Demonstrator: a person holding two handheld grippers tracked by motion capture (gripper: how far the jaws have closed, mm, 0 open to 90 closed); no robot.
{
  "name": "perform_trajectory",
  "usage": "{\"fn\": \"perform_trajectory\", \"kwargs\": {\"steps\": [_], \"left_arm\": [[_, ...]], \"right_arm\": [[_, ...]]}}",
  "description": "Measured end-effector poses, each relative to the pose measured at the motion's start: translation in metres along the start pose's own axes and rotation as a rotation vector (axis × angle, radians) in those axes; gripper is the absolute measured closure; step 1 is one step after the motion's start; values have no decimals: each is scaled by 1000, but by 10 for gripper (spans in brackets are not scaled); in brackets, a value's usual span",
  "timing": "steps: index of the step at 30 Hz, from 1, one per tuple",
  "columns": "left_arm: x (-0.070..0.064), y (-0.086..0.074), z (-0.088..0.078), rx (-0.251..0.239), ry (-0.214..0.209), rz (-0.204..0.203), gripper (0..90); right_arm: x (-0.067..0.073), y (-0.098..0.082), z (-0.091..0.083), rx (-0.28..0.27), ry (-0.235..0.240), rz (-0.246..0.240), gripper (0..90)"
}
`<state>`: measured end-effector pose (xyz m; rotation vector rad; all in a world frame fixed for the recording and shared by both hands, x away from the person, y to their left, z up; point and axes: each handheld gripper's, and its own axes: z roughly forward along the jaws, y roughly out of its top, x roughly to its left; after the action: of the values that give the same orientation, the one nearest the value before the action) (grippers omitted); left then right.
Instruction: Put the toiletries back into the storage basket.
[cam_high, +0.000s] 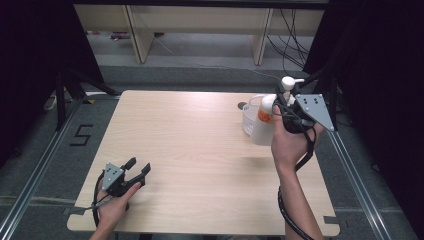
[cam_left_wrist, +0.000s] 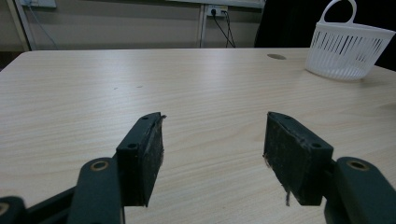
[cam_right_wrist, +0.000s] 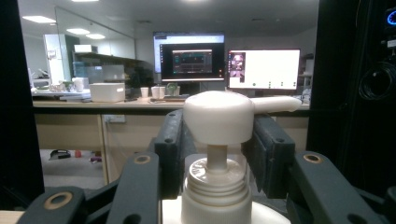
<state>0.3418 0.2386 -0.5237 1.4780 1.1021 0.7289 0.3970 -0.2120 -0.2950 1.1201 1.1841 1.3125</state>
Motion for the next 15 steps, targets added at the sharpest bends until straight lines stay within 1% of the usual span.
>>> {"fn": "perform_trajectory", "kwargs": {"steps": [1,2,4,5,6,7,8,9,10,11,14,15], "left_arm": [[0,0,0,0,0,-1,369],[0,0,0,0,1,-2,369],[0,0,0,0,1,-2,369],[0,0,0,1,1,-1,369],[0,0,0,0,1,-1,369],[0,0,0,0,1,-1,369],[0,0,0,0,1,-2,369],[0,0,0,0,1,-2,369],[0,0,0,1,1,-2,369],[0,0,0,-1,0,-4,369],[0,0,0,0,1,-3,369],[0,0,0,0,1,-2,369]], "right_arm": [[-1,1,1,-11,-3,-6,603],[-1,2,1,-5,-6,-4,603],[-1,3,3,-13,-9,4,602],[-1,3,3,-2,-9,9,603],[-1,4,4,-12,-12,5,603],[-2,5,5,-3,-15,0,603],[-2,6,6,-12,-11,8,603],[-3,7,7,-17,-14,-7,603],[-3,7,7,-17,-14,-7,603],[-2,7,8,-17,-15,6,602],[-1,10,10,-6,-12,12,603],[-2,10,11,-17,-10,-2,602]]}}
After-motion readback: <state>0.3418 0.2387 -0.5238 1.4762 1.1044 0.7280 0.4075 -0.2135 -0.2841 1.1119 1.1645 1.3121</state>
